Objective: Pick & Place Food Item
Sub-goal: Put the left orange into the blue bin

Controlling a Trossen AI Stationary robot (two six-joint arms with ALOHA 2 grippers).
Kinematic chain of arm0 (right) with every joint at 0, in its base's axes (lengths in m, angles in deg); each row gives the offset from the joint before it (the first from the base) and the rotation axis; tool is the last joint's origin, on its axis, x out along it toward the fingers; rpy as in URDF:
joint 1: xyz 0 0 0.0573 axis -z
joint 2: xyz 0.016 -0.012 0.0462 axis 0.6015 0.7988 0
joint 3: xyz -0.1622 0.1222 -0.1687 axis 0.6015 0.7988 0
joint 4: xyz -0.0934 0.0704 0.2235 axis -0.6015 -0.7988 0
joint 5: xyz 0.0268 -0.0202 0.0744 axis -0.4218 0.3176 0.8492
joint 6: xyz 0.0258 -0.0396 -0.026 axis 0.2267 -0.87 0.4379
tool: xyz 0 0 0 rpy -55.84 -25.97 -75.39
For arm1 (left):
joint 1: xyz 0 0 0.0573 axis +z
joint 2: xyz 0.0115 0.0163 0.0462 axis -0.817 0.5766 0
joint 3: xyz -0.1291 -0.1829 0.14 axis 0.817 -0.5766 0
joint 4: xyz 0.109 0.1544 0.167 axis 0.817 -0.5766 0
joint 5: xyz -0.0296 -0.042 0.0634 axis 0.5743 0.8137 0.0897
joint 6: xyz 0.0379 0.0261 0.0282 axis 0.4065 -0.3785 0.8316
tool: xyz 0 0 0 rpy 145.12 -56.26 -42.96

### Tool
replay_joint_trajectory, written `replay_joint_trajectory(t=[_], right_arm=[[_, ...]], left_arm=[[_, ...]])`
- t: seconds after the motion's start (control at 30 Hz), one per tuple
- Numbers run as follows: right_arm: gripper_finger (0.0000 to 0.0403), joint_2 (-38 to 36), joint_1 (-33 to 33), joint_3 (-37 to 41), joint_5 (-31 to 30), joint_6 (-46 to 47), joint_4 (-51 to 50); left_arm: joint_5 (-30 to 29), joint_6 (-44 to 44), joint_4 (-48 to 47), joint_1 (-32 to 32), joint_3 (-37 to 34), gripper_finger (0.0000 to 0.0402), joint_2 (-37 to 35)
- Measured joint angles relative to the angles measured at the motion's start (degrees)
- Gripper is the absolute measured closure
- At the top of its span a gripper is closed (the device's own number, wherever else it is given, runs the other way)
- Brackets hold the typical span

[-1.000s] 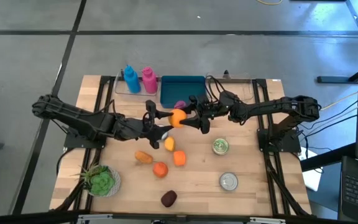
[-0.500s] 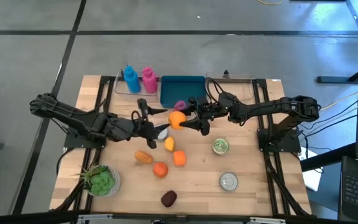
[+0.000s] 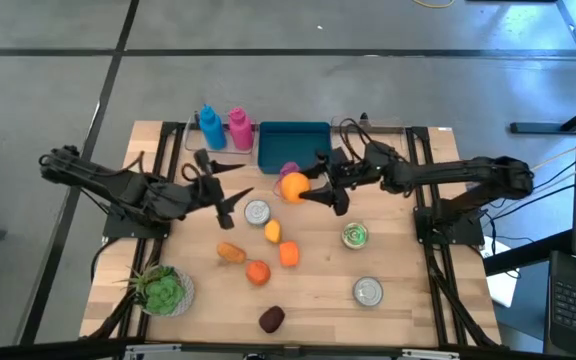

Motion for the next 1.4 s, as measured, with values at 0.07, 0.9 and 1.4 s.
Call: replay_joint_trajectory(t=[0.07, 0.9, 1.4], right_arm=[[0.0115, -2.7, 0.0, 0.0, -3.6, -3.1, -5.4], [0.0115, -16.4, -1.1, 0.0, -39.1, -12.2, -44.2], [0.0115, -15.4, -0.7, 0.0, -46.1, -12.4, -48.2]], left_arm=[[0.0, -4.0, -2.9, 0.0, 0.0, 0.0151, -1.3], [-0.3, -17.7, 16.3, 0.4, -30.4, 0.0149, -10.4], [4.5, -17.7, 34.3, 0.4, -45.0, 0.0148, -14.8]])
